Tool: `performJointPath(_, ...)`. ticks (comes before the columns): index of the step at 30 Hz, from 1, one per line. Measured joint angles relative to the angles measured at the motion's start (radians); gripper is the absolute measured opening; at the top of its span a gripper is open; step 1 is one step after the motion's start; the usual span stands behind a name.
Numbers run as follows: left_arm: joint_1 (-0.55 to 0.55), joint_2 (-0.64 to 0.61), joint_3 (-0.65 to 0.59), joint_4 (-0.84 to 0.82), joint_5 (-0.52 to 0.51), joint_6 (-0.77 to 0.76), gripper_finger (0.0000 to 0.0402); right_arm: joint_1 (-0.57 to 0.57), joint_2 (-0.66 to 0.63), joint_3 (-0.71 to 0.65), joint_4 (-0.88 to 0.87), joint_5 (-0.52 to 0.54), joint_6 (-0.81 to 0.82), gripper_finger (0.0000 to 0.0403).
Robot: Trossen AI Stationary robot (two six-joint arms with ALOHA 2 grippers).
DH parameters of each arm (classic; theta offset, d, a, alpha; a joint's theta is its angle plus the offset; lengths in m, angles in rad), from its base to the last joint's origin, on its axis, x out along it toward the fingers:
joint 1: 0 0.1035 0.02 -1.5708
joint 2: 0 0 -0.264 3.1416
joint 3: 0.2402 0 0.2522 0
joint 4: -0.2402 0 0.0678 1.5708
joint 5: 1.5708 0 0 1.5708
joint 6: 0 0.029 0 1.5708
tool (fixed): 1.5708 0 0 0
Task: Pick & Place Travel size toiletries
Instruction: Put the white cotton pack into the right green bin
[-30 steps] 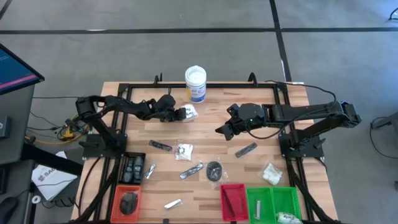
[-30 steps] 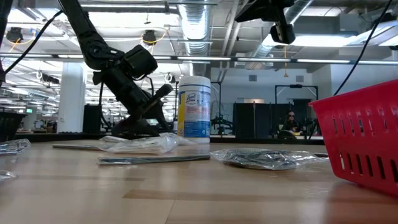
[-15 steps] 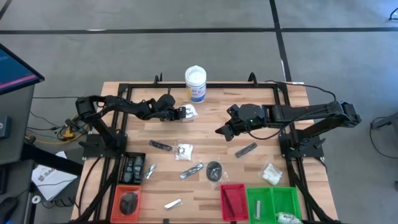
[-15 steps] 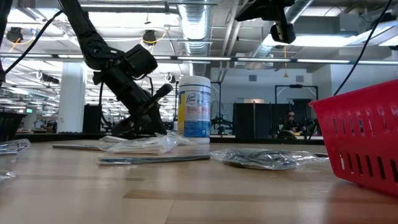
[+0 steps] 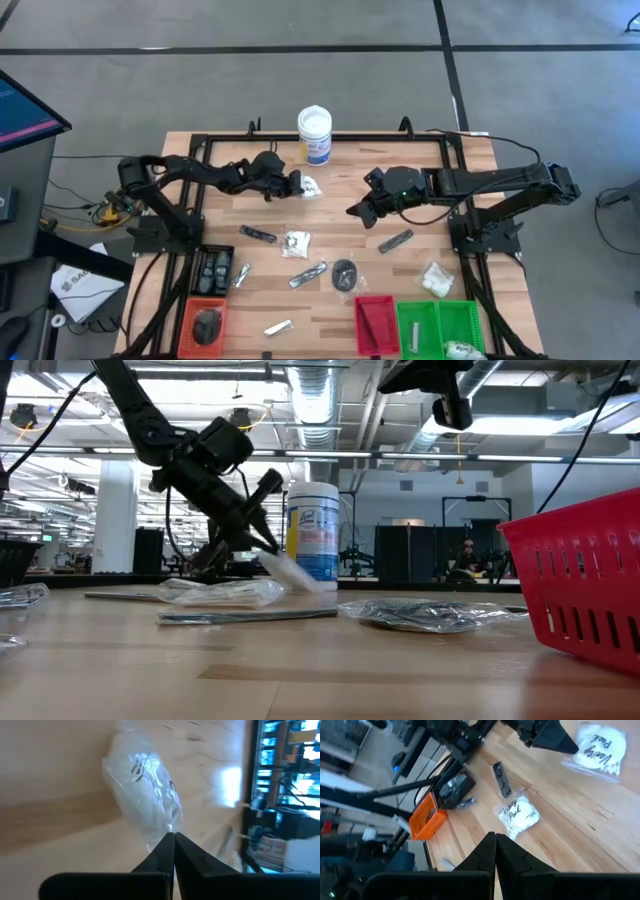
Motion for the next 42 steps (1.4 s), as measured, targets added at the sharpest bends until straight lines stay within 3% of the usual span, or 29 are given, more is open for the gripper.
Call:
performJointPath(14, -0.069, -0.144, 0.0, 0.15, -0.008, -0.17, 0.0, 0.022, 0.0, 0.0, 0.017, -0.03, -0.323, 0.0)
performJointPath(21, -0.09, -0.17, 0.0, 0.226, -0.023, -0.218, 0.0, 0.051, 0.0, 0.008, 0.064, 0.009, -0.349, 0.0)
performJointPath(25, -0.108, -0.17, 0.0, 0.27, -0.041, -0.242, 0.0, 0.061, -0.001, 0.038, 0.067, 0.036, -0.46, 0.0011)
performJointPath(30, -0.134, -0.17, 0.0, 0.32, -0.06, -0.263, 0.0, 0.064, -0.001, 0.068, 0.062, 0.089, -0.58, 0.007)
performJointPath(37, -0.185, -0.17, 0.0, 0.413, -0.113, -0.313, 0.0, 0.065, -0.001, 0.077, -0.013, 0.295, -0.719, 0.0184)
performJointPath(42, -0.212, -0.17, 0.0, 0.471, -0.161, -0.339, 0.0, 0.063, 0.003, 0.077, -0.041, 0.315, -0.771, 0.0245)
